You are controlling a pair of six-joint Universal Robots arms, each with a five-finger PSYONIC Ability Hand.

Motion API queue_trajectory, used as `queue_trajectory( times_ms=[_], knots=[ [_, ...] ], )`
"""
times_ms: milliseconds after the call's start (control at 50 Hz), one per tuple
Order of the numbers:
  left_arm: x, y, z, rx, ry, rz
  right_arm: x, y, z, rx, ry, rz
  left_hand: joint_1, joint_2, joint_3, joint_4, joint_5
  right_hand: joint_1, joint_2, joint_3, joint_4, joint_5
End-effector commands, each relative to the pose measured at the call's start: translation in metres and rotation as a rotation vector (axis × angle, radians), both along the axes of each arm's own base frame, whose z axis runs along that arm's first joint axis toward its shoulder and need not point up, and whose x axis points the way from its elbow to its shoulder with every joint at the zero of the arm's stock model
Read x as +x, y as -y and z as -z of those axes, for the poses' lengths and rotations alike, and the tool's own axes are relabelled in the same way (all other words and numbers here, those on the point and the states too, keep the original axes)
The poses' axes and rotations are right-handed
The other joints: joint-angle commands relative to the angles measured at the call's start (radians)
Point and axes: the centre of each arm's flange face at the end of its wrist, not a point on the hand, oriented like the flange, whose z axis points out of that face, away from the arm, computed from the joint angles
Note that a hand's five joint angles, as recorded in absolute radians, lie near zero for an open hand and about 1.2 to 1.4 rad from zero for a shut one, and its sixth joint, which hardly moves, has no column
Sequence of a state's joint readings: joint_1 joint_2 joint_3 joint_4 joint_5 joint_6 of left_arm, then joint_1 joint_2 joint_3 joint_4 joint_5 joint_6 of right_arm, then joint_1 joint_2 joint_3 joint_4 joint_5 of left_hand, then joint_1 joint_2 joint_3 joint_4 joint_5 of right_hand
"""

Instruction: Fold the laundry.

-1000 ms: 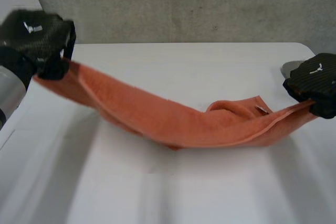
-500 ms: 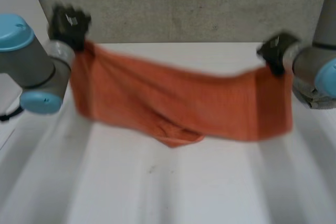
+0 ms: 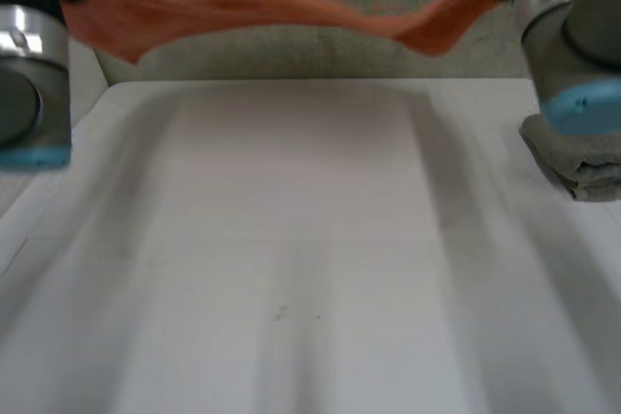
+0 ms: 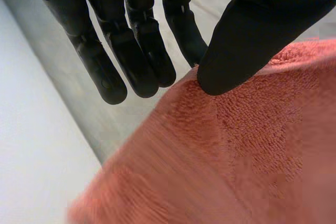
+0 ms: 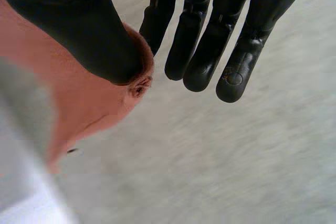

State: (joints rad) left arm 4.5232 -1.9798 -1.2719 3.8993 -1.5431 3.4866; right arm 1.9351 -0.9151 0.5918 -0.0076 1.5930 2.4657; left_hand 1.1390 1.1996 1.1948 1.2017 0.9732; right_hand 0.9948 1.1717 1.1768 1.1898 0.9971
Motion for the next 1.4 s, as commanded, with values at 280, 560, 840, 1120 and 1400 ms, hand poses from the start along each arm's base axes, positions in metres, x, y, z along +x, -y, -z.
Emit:
queue_trajectory(
  times_ms=[280, 560, 840, 1120, 1400],
  knots=[
    [0.005, -0.062, 0.22, 0.746, 0.477, 0.02, -0.026, -0.047, 0.198, 0.692, -0.28, -0.072, 0.257, 0.197, 0.201, 0.195, 0.249, 0.401, 0.225, 0.219, 0.206, 0.225],
    [0.037, -0.17, 0.17, 1.185, 0.662, 0.031, -0.119, -0.136, 0.17, 1.036, -0.696, -0.009, 0.257, 0.197, 0.201, 0.195, 0.249, 0.401, 0.225, 0.219, 0.206, 0.225],
    [0.036, -0.19, 0.15, 1.163, 0.844, 0.07, -0.136, -0.146, 0.158, 0.999, -0.7, 0.009, 0.257, 0.197, 0.201, 0.195, 0.249, 0.401, 0.225, 0.219, 0.206, 0.225],
    [-0.016, -0.047, 0.186, 0.706, 0.7, -0.065, -0.093, -0.052, 0.193, 0.699, -0.574, 0.133, 0.257, 0.197, 0.201, 0.195, 0.249, 0.401, 0.225, 0.219, 0.206, 0.225],
    [-0.037, 0.024, 0.205, 0.459, 0.619, -0.121, -0.059, 0.029, 0.216, 0.439, -0.519, 0.175, 0.257, 0.197, 0.201, 0.195, 0.249, 0.401, 0.225, 0.219, 0.206, 0.225]
  ],
)
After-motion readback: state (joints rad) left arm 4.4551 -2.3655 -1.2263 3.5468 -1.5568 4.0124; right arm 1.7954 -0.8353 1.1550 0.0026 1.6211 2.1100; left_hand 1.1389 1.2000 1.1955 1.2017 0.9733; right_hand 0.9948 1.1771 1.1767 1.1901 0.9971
